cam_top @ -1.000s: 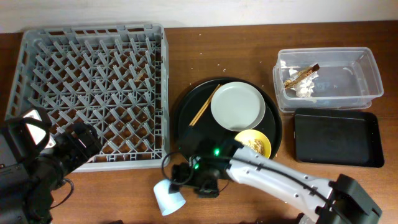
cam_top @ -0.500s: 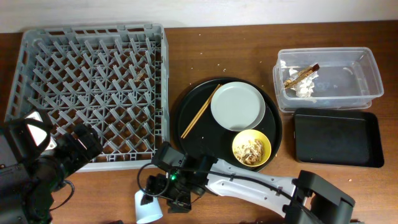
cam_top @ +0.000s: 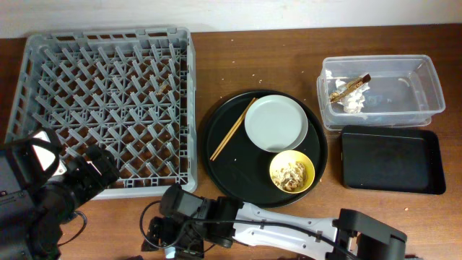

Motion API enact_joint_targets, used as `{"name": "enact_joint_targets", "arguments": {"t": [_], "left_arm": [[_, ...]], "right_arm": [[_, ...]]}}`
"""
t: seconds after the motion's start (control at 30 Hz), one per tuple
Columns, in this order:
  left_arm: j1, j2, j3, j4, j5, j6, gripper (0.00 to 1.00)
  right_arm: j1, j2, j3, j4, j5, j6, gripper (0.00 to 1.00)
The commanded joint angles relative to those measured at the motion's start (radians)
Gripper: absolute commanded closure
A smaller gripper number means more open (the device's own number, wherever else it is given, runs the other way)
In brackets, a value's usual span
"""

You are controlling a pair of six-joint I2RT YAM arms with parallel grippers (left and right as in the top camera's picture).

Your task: Sort waste into correct bins and load items into the dishwasher rack

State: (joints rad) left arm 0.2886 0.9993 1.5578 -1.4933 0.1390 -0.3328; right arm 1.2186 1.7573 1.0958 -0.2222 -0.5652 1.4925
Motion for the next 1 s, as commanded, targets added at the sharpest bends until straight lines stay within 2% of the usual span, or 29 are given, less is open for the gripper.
{"name": "enact_joint_targets", "arguments": {"t": [0.0, 0.17, 0.37, 0.43, 0.5, 0.53, 0.73, 0.8, 0.9, 0.93, 0.97], "left_arm": [[0.005, 0.0, 0.004, 0.0, -0.003, -0.003, 0.01], [0.005, 0.0, 0.004, -0.003, -0.003, -0.003, 0.01], [0.004, 0.0, 0.004, -0.004, -0.003, -0.003, 0.01], [0.004, 0.0, 0.004, -0.004, -0.003, -0.003, 0.01], [0.005, 0.0, 0.004, -0.003, -0.003, -0.003, 0.01], [0.005, 0.0, 0.004, -0.004, -0.003, -0.003, 0.01], [0.005, 0.0, 0.004, -0.004, -0.003, -0.003, 0.01], [0.005, 0.0, 0.004, -0.003, 0.005, -0.003, 0.01], [0.004, 0.0, 0.004, 0.007, 0.095, -0.002, 0.01], [0.004, 0.0, 0.004, 0.016, 0.106, -0.002, 0.01], [0.004, 0.0, 0.004, 0.022, 0.105, -0.002, 0.01]], "right_arm": [[0.006, 0.004, 0.001, -0.014, 0.035, 0.009, 0.1], [-0.047, 0.004, 0.001, -0.135, 0.062, 0.007, 0.09], [-0.181, 0.004, 0.001, -0.19, 0.075, -0.13, 0.12], [-0.22, 0.004, 0.001, -0.194, 0.079, -0.198, 0.51], [-0.217, 0.004, 0.001, -0.203, 0.036, -0.205, 0.85], [-0.217, 0.004, 0.001, -0.212, 0.019, -0.208, 0.94], [-0.225, -0.066, 0.004, -0.236, -0.002, -0.358, 0.96], [-0.25, -0.143, 0.032, -0.342, 0.074, -0.473, 0.96], [-0.355, -0.234, 0.122, -0.652, 0.299, -0.665, 0.96], [-0.422, -0.238, 0.14, -0.714, 0.355, -0.774, 0.96], [-0.458, -0.238, 0.14, -0.717, 0.357, -0.824, 0.96]]}}
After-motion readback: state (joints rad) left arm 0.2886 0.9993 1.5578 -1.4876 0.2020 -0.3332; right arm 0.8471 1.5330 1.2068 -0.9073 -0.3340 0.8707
